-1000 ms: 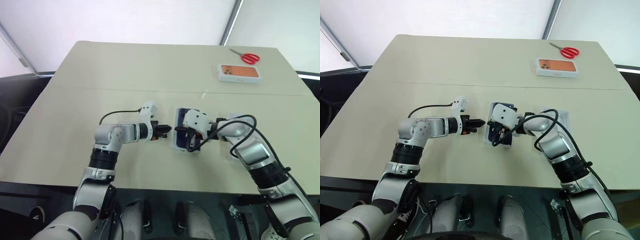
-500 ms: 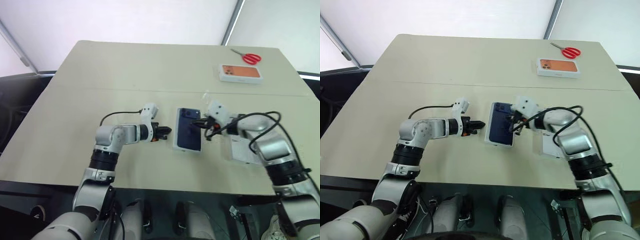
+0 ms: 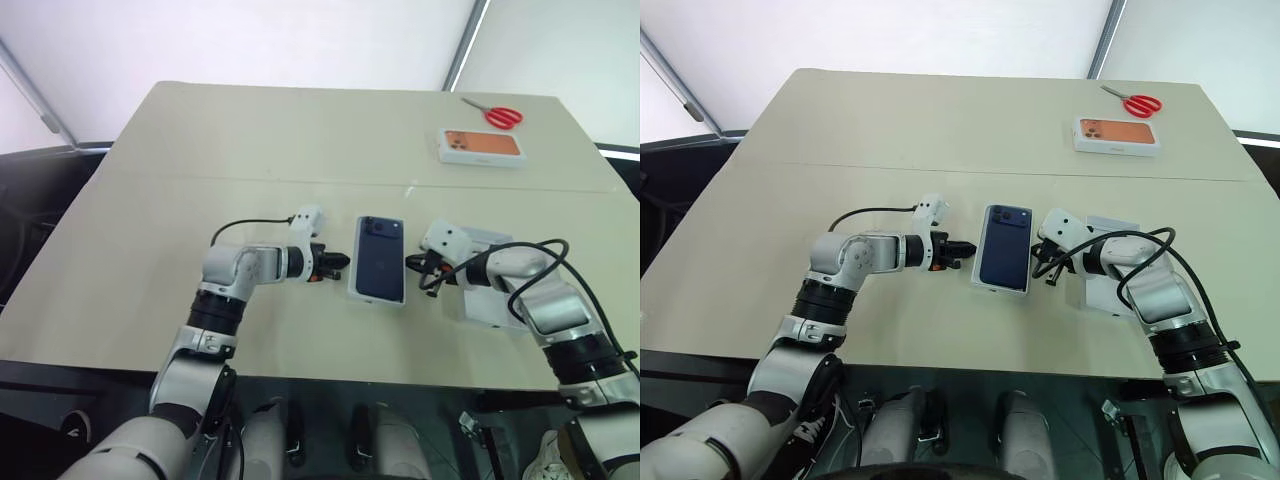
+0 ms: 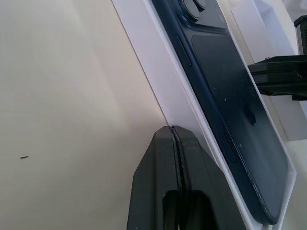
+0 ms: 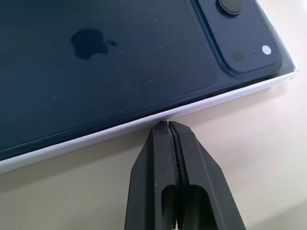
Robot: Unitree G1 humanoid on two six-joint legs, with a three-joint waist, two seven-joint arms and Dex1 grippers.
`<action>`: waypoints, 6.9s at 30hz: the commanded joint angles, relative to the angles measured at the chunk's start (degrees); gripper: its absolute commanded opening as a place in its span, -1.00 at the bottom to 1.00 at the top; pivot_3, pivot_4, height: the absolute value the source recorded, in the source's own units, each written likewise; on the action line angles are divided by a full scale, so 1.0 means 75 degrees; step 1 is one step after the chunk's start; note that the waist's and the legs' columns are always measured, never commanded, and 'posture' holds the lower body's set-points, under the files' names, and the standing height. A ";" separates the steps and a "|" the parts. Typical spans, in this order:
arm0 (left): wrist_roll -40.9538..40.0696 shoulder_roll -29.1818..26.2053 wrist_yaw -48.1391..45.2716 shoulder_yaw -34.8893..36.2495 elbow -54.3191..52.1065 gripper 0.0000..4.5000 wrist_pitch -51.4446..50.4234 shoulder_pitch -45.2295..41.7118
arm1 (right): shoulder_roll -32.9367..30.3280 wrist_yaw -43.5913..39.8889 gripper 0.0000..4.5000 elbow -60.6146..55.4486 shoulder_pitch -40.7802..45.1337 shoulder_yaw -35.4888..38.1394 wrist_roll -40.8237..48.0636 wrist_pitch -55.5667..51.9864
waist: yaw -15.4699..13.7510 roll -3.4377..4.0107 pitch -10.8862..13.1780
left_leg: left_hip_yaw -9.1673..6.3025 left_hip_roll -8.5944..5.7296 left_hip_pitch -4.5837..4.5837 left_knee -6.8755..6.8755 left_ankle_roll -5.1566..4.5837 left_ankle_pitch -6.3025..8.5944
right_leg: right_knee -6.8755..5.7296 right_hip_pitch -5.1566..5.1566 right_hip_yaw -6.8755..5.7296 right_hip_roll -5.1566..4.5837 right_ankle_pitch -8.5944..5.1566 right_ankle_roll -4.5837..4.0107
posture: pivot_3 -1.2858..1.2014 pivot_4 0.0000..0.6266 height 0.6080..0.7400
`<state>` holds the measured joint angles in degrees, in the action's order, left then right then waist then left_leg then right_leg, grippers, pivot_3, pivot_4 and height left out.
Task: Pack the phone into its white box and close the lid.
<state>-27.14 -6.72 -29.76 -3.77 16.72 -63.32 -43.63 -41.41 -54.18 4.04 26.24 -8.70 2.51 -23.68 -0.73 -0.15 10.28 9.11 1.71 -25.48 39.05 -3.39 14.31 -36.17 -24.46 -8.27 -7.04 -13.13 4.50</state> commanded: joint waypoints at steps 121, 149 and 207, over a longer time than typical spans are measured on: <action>0.0044 -0.2535 -0.5766 -0.0135 -0.1817 1.00 0.6427 0.1562 | -0.1512 0.2989 -0.71 -0.1884 -0.0172 0.2472 0.2614 -0.9015 | 0.0038 0.0030 0.0001 | 0.0001 -0.0014 -0.0020 0.0003 -0.0025 0.0017 | 0.0007 -0.0015 -0.0005 -0.0024 -0.0003 -0.0003 | 0.03 -0.52 0.96; 0.0011 -0.2272 -0.4467 0.0227 -0.1289 1.00 0.5687 0.1146 | 0.2556 0.4643 -0.99 -0.0622 0.3380 0.6304 0.6197 -0.9176 | 0.0193 0.0044 0.0008 | 0.0007 0.0003 -0.0035 -0.0001 -0.0020 0.0009 | -0.0001 -0.0029 0.0002 0.0022 0.0002 0.0001 | 0.03 -0.52 0.96; 0.1235 0.1017 -0.2560 -0.0720 0.0876 -1.00 0.6537 0.0488 | -0.2314 0.3169 0.40 -0.1504 -0.1009 0.1483 0.5677 -0.1595 | 0.0044 0.0041 0.0010 | 0.0014 0.0005 -0.0042 0.0013 -0.0098 0.0051 | 0.0018 -0.0028 0.0006 0.0029 0.0001 0.0017 | 0.03 -0.52 0.96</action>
<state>-17.96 -0.04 -48.59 -8.80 23.88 -15.85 -38.11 -57.65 -26.79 -5.96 18.58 2.33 50.07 -40.30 -0.40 0.15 10.36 9.22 1.74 -25.79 39.15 -4.13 14.69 -36.04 -24.67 -8.22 -6.84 -13.12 4.63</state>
